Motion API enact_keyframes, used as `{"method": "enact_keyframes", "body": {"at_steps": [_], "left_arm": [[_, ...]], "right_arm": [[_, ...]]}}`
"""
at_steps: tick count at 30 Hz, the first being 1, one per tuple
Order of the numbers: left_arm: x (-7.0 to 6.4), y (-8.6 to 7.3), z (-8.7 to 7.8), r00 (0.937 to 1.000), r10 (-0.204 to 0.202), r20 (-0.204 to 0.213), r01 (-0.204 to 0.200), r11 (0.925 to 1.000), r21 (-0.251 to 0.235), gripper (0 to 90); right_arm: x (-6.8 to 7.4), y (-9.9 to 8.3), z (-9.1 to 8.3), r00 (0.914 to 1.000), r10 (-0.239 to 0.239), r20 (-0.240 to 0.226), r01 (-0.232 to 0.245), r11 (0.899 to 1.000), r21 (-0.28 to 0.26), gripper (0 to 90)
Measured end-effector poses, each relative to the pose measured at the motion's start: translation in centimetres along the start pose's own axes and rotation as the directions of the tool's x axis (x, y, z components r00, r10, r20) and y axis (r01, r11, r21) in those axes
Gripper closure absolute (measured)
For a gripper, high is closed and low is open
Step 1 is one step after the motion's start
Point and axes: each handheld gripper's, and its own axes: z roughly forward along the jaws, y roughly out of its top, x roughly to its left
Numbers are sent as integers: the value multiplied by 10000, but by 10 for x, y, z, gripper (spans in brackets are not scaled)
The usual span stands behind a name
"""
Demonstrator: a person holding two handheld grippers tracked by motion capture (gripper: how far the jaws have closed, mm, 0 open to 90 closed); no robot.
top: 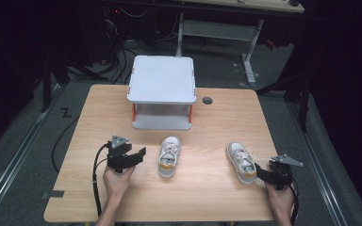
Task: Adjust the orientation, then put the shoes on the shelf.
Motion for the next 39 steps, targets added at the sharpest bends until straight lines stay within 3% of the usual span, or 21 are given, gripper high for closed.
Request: {"method": "enact_keyframes", "body": {"at_steps": [7,12,15,17,22,26,28,32,35,39], "left_arm": [[13,-14,10,9960,-208,-872,229,9995,231,357],[17,-18,16,9913,84,-1316,-18,9987,502,356],[19,-21,20,9890,86,-1475,18,9975,701,358],[19,-23,21,9870,208,-1595,-119,9983,563,363],[18,-24,22,9840,399,-1735,-306,9980,555,359],[12,-23,24,9718,905,-2179,-746,9940,802,360],[13,-23,24,9736,831,-2126,-681,9947,769,360],[12,-23,24,9727,904,-2136,-744,9939,816,352],[12,-23,24,9730,898,-2125,-739,9939,816,347],[12,-23,25,9739,919,-2075,-764,9938,814,337]], "right_arm": [[0,0,0,10000,-55,-29,55,10000,-6,333],[1,-1,-1,9998,-171,-90,170,9998,-82,386],[1,-1,-2,9997,-200,-101,199,9997,-109,485],[1,0,-3,9997,-204,-161,203,9998,-40,530],[-5,2,-12,9966,272,-777,-293,9992,-271,591],[-3,6,-32,9866,809,-1418,-933,9922,-830,590],[3,10,-42,9832,619,-1717,-810,9910,-1067,591],[20,19,-57,9773,-149,-2111,-123,9918,-1269,613],[36,23,-62,9637,-575,-2605,256,9919,-1243,629],[56,29,-59,9504,-1085,-2916,842,9919,-947,634]]}}
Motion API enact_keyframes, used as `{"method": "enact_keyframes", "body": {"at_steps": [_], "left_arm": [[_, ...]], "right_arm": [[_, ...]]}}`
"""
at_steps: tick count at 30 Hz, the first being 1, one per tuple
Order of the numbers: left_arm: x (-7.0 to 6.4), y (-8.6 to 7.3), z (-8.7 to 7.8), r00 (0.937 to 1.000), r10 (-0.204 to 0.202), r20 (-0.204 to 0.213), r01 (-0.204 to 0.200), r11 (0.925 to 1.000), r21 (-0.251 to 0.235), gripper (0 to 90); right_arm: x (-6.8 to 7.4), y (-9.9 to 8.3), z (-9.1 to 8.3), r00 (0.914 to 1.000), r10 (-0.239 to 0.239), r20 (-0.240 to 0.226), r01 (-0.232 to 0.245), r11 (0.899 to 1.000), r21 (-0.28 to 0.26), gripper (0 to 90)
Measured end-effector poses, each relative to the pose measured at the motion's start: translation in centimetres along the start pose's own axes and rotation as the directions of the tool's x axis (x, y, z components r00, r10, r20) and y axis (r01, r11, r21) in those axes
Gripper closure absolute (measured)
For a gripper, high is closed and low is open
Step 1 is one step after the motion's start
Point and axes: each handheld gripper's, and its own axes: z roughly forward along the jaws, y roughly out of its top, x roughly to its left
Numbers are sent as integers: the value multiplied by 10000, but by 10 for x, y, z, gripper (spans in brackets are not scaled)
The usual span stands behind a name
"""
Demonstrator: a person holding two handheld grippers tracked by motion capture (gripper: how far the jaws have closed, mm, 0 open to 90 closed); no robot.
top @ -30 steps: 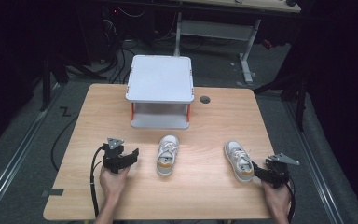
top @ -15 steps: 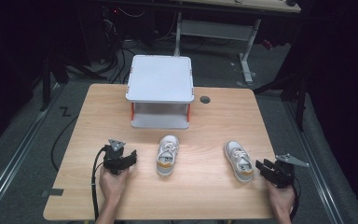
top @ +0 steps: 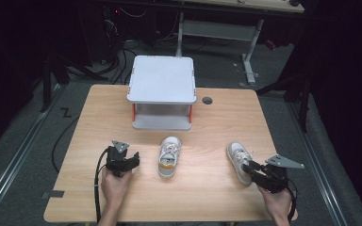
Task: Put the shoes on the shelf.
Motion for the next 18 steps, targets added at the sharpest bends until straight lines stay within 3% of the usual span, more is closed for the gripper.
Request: {"method": "enact_keyframes", "body": {"at_steps": [6,9,13,18], "left_arm": [[0,0,0,10000,-15,-6,15,10000,3,334],[0,0,0,10000,-12,-2,12,10000,4,332],[0,0,0,10000,-9,5,9,10000,7,330],[0,0,0,10000,-18,14,18,10000,6,330]], "right_arm": [[7,8,22,9996,-157,231,132,9943,1053,616],[7,9,23,9999,17,161,-35,9936,1131,610],[8,11,23,9997,-110,238,77,9907,1356,614],[10,10,28,9999,-141,-47,148,9796,2005,639]]}}
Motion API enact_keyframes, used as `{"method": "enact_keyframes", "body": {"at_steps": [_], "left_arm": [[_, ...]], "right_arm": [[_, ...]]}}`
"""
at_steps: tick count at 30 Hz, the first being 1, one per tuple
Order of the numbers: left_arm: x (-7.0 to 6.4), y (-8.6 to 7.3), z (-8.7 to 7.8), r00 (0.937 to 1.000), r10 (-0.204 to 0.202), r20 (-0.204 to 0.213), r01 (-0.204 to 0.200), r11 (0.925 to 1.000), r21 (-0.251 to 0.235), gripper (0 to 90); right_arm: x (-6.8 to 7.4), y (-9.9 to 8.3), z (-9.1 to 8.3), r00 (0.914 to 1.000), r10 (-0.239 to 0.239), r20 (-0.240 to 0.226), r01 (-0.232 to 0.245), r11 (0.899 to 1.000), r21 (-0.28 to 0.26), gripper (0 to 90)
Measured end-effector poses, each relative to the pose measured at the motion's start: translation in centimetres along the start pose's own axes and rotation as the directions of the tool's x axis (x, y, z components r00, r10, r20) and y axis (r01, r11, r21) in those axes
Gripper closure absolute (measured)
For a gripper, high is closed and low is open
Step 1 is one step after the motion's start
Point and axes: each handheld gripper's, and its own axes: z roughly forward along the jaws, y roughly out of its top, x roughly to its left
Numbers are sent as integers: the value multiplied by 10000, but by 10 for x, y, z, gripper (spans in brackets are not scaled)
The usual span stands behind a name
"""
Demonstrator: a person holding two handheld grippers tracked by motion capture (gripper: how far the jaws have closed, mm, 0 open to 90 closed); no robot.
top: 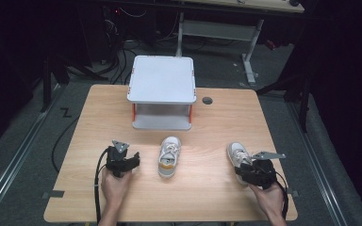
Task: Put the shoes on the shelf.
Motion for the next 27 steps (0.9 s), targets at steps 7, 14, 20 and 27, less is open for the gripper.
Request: {"method": "enact_keyframes", "body": {"at_steps": [7,14,20,27], "left_arm": [[0,0,0,10000,-9,13,9,10000,-2,328],[0,0,0,10000,9,-5,-9,10000,6,328],[0,0,0,10000,8,-6,-8,10000,8,328],[0,0,0,10000,-7,5,7,10000,6,327]], "right_arm": [[3,1,14,9987,-353,369,345,9992,213,799],[-3,-2,7,9994,-285,184,290,9992,-284,845],[5,10,5,9984,-559,14,559,9972,-498,848],[27,31,15,9926,-1171,-313,1155,9921,-479,848]]}}
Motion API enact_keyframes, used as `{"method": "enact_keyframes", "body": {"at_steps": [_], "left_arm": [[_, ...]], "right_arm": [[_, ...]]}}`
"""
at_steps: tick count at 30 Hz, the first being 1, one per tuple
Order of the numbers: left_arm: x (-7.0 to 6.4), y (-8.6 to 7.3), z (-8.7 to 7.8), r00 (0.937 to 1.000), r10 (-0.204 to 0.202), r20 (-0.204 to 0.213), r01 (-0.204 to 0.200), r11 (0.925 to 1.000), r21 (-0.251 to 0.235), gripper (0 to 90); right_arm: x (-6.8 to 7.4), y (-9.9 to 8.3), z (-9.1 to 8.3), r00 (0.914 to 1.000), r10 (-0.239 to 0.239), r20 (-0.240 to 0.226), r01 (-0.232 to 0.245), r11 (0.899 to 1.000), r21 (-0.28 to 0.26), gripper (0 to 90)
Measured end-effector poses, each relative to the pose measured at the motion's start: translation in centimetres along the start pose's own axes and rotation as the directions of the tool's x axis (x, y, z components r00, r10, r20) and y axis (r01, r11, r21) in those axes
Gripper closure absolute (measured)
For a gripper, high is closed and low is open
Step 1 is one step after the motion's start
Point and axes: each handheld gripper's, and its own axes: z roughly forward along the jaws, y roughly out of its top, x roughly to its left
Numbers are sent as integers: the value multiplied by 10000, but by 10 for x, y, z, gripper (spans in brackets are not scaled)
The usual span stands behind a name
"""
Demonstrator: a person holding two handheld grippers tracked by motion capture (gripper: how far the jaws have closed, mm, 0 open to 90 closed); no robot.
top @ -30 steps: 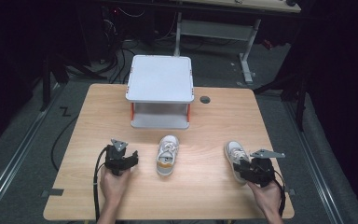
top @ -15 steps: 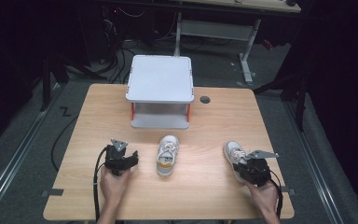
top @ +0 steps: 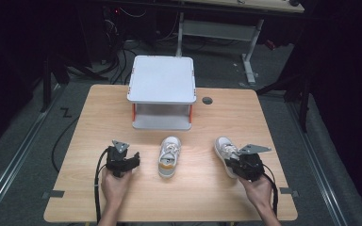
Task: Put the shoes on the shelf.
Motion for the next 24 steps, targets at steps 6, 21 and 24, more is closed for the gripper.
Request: {"method": "enact_keyframes", "body": {"at_steps": [6,21,24], "left_arm": [[0,0,0,10000,-11,35,11,10000,-11,325],[1,0,0,10000,-18,49,18,10000,-13,326],[0,0,0,10000,-70,45,70,10000,-42,326]], "right_arm": [[18,22,18,9980,-539,-332,543,9985,94,848],[57,49,60,9907,-1106,-796,1162,9907,702,843],[62,50,65,9906,-1129,-776,1187,9901,755,842]]}}
